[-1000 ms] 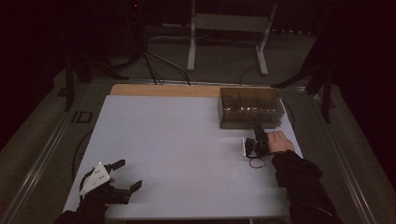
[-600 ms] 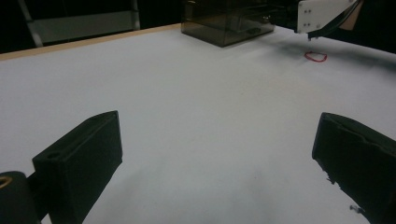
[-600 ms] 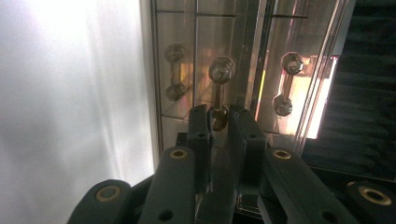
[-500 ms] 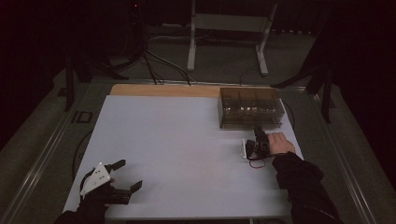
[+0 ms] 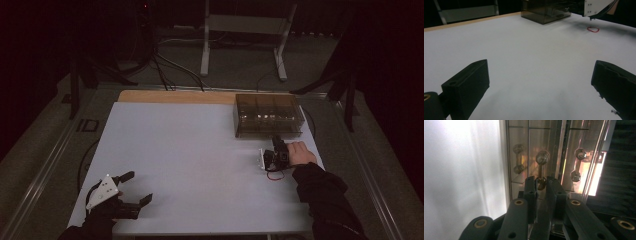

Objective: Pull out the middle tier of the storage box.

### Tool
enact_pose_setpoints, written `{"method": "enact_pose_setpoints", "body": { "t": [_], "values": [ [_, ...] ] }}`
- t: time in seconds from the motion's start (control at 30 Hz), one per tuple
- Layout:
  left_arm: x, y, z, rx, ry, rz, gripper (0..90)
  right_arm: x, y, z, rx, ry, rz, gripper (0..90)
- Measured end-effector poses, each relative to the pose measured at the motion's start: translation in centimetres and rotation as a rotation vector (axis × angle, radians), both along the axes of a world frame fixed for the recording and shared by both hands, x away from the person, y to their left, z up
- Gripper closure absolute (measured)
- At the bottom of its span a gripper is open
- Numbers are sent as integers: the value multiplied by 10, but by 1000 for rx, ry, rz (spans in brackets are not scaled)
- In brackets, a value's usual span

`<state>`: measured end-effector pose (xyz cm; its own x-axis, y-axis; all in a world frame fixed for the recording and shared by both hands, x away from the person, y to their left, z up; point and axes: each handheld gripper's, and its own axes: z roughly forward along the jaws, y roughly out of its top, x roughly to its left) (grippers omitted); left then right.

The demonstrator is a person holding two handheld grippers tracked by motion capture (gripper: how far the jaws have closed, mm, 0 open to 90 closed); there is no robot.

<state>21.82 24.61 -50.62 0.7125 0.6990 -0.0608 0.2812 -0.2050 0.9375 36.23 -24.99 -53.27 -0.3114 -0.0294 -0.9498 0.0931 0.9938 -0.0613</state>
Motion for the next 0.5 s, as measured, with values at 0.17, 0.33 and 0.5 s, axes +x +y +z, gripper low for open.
{"method": "enact_pose_setpoints", "body": {
  "t": [0.17, 0.33, 0.5],
  "values": [
    [0, 0, 0, -2, 0, 2, 33, -1, -1, 6, 58, 44, 38, 666],
    [0, 0, 0, -1, 0, 4, 33, 0, -3, 17, 150, 125, 80, 602],
    [0, 0, 0, -5, 0, 7, 33, 3, -8, 24, 217, 237, 97, 499]
  ]
}}
